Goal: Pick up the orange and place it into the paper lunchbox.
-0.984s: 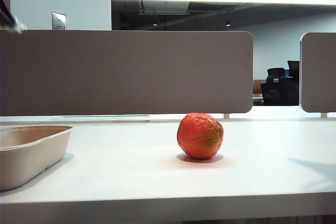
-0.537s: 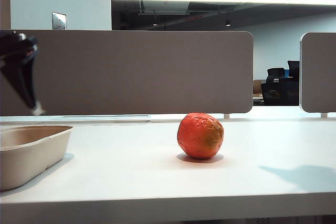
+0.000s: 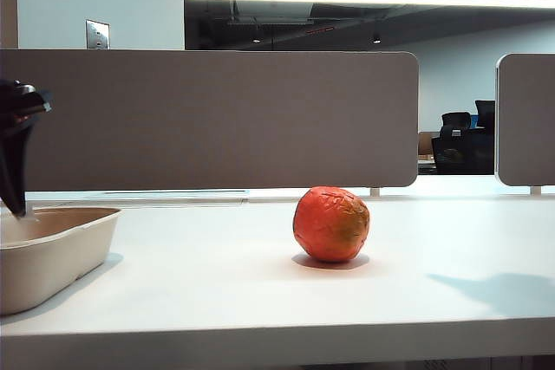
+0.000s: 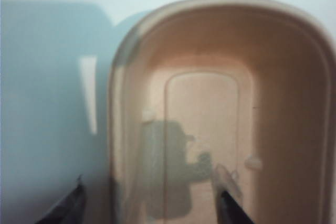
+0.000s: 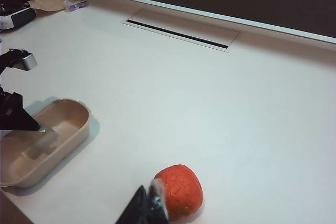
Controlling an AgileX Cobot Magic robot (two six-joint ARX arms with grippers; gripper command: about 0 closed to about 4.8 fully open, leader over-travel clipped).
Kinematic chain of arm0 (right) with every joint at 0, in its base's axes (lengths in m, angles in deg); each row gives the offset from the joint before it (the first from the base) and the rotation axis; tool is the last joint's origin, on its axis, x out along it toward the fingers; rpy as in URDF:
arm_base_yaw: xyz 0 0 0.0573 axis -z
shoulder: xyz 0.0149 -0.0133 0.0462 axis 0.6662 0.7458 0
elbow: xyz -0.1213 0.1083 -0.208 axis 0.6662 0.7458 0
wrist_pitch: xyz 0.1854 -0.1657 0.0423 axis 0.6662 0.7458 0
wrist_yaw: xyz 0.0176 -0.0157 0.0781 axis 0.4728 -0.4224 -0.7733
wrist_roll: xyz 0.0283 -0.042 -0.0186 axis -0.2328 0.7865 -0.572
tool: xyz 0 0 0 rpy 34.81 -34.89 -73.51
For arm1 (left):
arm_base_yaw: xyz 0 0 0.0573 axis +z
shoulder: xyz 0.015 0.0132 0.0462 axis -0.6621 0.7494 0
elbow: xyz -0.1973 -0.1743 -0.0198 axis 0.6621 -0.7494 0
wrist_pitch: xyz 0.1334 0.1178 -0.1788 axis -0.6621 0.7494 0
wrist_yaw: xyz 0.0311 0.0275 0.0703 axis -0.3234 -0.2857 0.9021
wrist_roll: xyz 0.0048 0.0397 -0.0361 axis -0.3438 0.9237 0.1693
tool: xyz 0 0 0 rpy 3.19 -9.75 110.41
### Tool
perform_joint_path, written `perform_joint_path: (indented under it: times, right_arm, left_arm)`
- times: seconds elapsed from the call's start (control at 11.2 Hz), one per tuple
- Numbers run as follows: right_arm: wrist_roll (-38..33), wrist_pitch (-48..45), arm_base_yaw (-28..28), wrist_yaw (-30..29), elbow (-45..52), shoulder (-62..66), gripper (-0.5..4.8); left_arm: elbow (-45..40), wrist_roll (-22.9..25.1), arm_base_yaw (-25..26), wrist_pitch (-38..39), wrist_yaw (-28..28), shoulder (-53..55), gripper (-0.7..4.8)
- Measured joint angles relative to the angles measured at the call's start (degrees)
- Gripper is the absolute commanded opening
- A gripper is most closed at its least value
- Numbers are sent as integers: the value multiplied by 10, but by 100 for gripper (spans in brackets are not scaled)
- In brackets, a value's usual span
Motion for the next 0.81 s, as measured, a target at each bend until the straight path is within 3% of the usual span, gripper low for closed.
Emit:
perform_joint_path:
  times: [0.18, 0.27, 0.36, 0.54, 0.81]
  right_arm:
    - [0, 0, 0, 0, 0, 0, -1]
    - [0, 0, 0, 0, 0, -1, -1]
    - [0, 0, 0, 0, 0, -1, -1]
    - [0, 0, 0, 0, 0, -1, -1]
    - [0, 0, 0, 0, 0, -1, -1]
  left_arm:
    - [0, 0, 0, 4, 15, 26, 269]
    - [0, 0, 0, 4, 17, 30, 220]
    - [0, 0, 0, 5, 17, 35, -6]
    - [0, -16, 0, 21, 10, 45, -6]
    - [0, -93, -5, -21, 10, 45, -6]
